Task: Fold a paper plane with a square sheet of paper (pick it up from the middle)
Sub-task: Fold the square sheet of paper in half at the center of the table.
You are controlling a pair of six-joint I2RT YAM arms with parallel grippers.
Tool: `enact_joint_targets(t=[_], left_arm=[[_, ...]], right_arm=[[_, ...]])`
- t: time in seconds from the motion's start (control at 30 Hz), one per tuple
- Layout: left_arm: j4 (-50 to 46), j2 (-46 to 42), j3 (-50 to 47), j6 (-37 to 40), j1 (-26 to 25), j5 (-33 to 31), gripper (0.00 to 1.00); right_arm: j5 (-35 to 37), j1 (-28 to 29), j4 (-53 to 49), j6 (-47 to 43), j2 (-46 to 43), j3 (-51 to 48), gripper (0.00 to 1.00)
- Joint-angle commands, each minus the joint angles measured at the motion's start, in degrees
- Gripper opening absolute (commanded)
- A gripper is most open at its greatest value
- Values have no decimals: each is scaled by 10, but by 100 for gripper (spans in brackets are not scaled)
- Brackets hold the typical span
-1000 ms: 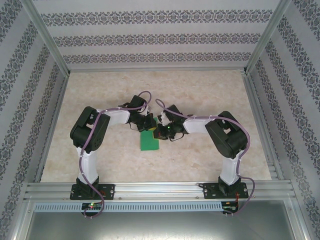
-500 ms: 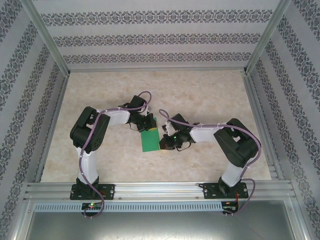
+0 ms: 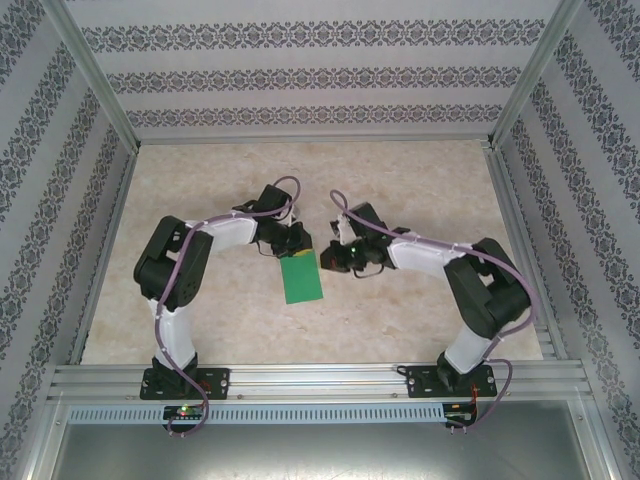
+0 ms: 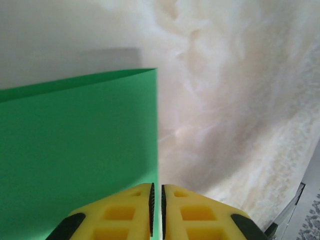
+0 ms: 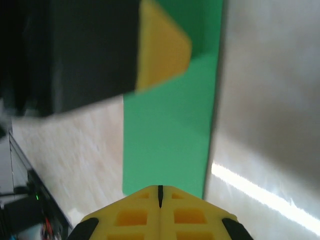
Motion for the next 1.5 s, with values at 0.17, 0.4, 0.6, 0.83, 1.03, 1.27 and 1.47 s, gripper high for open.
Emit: enact_joint_targets(t=[0.17,0.4,0.6,0.83,1.03,1.27,1.47], left_arm=[[-15,-109,-72,-51,40,-61,17],[-27,-120,-81,-43,26,-49,18],[-24,-122,-73,-42,-11,-44,18],[-17,-104,-58,-45,-57,-29,14],[17,-73,-55,-73,-100,-19,5],[19,-29,-54,-88,-124,-26,0],[9,-9,-57,-93,-125,-40,0]], right_arm=[[20,12,-56,-27,150,175,0],[115,9,-151,-6,217,247,0],[176,-16,-150,55,172,169,0],[133,-38,-85,75,106,108,0],[29,-52,2,41,80,70,0],[-7,-50,24,19,75,23,0],[-12,-50,13,2,87,20,0]])
